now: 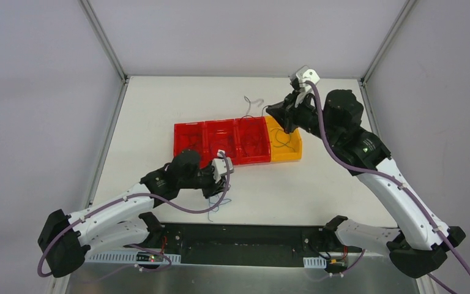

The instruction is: Untangle the cables

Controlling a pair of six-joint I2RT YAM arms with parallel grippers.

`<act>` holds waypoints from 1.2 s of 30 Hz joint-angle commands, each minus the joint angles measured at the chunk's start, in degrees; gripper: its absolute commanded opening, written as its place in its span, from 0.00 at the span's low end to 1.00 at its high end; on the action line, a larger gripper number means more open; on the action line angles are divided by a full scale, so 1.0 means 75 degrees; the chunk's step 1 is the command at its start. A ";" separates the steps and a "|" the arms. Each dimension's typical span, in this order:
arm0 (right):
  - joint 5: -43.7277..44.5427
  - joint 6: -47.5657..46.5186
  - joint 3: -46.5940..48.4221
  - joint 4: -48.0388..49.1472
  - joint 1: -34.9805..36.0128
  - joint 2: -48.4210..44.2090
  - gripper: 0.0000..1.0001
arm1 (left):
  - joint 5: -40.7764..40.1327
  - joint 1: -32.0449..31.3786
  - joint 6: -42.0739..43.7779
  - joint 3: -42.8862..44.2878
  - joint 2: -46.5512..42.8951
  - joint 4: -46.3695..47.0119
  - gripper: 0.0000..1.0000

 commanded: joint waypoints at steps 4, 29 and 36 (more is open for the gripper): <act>0.0076 -0.0403 -0.0525 -0.0716 -0.0184 -0.0510 0.00 | -0.0125 0.0028 0.0847 0.0274 -0.0327 -0.1486 0.80; 0.0920 -0.0192 -0.0427 -0.1064 -0.1211 -0.0646 0.00 | -0.1251 -0.0607 0.4543 0.2821 0.5547 -0.3543 0.10; 0.0870 0.0047 -0.0092 -0.1062 -0.2109 -0.0471 0.00 | 0.0873 -0.0636 0.3386 0.4989 0.4673 -0.4032 0.00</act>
